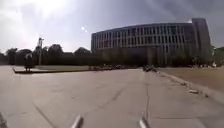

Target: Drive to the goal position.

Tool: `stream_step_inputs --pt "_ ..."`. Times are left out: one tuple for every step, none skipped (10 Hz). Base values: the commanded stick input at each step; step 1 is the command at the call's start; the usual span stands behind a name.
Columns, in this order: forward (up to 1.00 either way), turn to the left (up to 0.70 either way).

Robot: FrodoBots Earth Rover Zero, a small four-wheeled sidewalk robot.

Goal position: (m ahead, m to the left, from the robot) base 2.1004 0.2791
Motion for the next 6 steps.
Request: stream_step_inputs --pt "1.0 0.0" --pt "1.0 0.0" --pt "1.0 0.0" --pt "1.0 0.0" --pt "1.0 0.0" --pt "1.0 0.0"
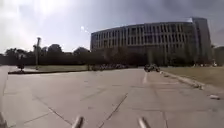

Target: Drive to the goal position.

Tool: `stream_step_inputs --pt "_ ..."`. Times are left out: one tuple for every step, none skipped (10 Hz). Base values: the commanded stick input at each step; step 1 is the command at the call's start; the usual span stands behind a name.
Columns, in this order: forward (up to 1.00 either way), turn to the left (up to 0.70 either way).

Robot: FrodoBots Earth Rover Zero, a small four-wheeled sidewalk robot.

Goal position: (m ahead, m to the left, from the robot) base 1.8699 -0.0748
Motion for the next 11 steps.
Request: stream_step_inputs --pt "1.0 0.0" --pt "1.0 0.0" --pt "1.0 0.0" --pt "1.0 0.0" --pt "1.0 0.0" --pt "1.0 0.0" --pt "1.0 0.0" --pt "1.0 0.0" --pt "1.0 0.0" --pt "1.0 0.0" --pt "1.0 0.0"
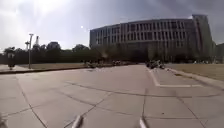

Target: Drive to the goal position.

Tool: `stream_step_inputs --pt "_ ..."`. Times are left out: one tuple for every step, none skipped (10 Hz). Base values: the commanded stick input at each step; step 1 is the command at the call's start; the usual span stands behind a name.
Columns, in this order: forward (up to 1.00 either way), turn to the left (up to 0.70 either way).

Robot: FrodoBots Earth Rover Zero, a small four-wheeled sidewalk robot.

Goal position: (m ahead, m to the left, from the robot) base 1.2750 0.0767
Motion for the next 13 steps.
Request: stream_step_inputs --pt "1.0 0.0" --pt "1.0 0.0" --pt "1.0 0.0" --pt "1.0 0.0" --pt "1.0 0.0" --pt "1.0 0.0" --pt "1.0 0.0" --pt "1.0 0.0" --pt "1.0 0.0" --pt "1.0 0.0" --pt "1.0 0.0" --pt "1.0 0.0" --pt "1.0 0.0"
